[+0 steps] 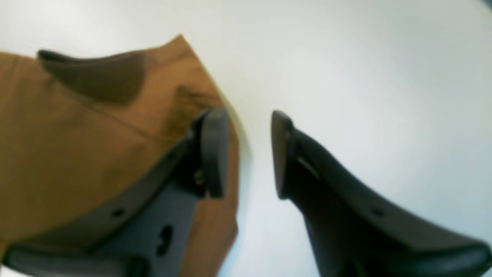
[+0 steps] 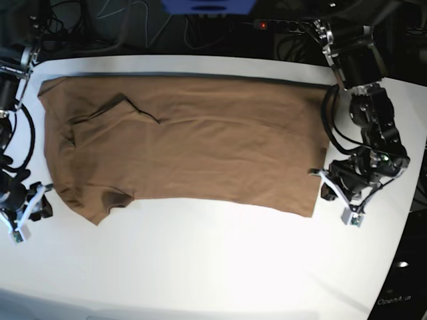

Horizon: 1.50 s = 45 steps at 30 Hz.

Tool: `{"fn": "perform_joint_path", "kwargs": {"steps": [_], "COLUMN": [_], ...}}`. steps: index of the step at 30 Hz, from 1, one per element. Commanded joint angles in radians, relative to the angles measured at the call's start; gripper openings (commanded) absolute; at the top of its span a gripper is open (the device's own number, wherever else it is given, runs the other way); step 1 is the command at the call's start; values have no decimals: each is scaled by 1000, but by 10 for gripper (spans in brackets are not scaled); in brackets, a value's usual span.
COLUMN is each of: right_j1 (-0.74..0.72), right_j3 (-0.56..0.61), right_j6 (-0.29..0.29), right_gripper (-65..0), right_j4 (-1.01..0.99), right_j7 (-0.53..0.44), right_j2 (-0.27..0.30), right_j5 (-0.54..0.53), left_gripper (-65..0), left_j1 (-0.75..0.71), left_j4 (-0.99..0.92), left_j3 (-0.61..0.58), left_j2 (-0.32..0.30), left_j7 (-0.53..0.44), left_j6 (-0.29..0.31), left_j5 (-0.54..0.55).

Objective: Fold the T-shirt properly
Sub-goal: 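Release the shirt and move both grippers to the hem corners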

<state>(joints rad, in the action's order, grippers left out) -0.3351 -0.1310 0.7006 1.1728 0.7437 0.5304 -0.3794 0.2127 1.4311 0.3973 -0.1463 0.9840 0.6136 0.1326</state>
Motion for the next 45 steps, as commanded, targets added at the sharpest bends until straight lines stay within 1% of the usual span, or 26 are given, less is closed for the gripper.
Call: {"fn": "perform_joint_path", "kwargs": {"steps": [1, 3, 5, 7, 8, 11, 14, 18, 19, 30, 37, 39, 42, 45], "right_j1": [-49, -121, -172, -203, -212, -229, -255, -272, -273, -273, -292, -309, -333, -351], "right_j3": [9, 41, 61, 73, 90, 123, 129, 161, 164, 162, 166, 166, 164, 162], "right_j6": [-2, -2, -2, -2, -2, -2, -2, -2, -2, -2, -2, -2, -2, -2], "right_gripper": [-431, -406, -379, -376, -377, -377, -377, -377, -377, -376, -374, -374, -374, -374], "right_j4": [-35, -146, -233, -290, -304, -336, -423, -492, -502, -525, -529, -563, -635, -699], "right_j7": [-22, -31, -29, -45, -62, -77, -88, -141, -152, -246, -267, -286, -339, -398], "right_j2": [21, 10, 9, 9, 9, 4, -25, -33, -43, -63, -60, -59, -62, -65], "right_j5": [-5, -5, -5, -5, -5, -5, -3, 0, 6, 145, 153, 179, 242, 276], "left_gripper": [-600, -530, -440, -366, -346, -341, -340, -340, -340, -340, -340, -340, -340, -340], "left_j1": [34, 50, 52, 52, 52, 52, 47, 46, 46, 44, 35, 32, 31, 18], "left_j4": [12, 13, 15, 15, 18, 23, 24, 24, 24, 24, 24, 24, 24, 24], "left_j3": [1, 1, 1, 1, 1, 1, 1, 1, 1, -4, -4, -4, -4, -4], "left_j2": [-5, -2, -5, -6, -6, -6, -6, -8, -8, -9, -8, -8, -8, -8], "left_j7": [-17, -14, -9, -12, -14, -12, -10, -7, -7, -7, -7, -7, -7, -7], "left_j6": [4, 4, 4, 4, 4, 4, 4, 4, 4, 4, 4, 4, 4, 4], "left_j5": [3, -8, -6, -6, -6, -6, -6, -6, -6, -6, -6, -6, -6, -6]}}
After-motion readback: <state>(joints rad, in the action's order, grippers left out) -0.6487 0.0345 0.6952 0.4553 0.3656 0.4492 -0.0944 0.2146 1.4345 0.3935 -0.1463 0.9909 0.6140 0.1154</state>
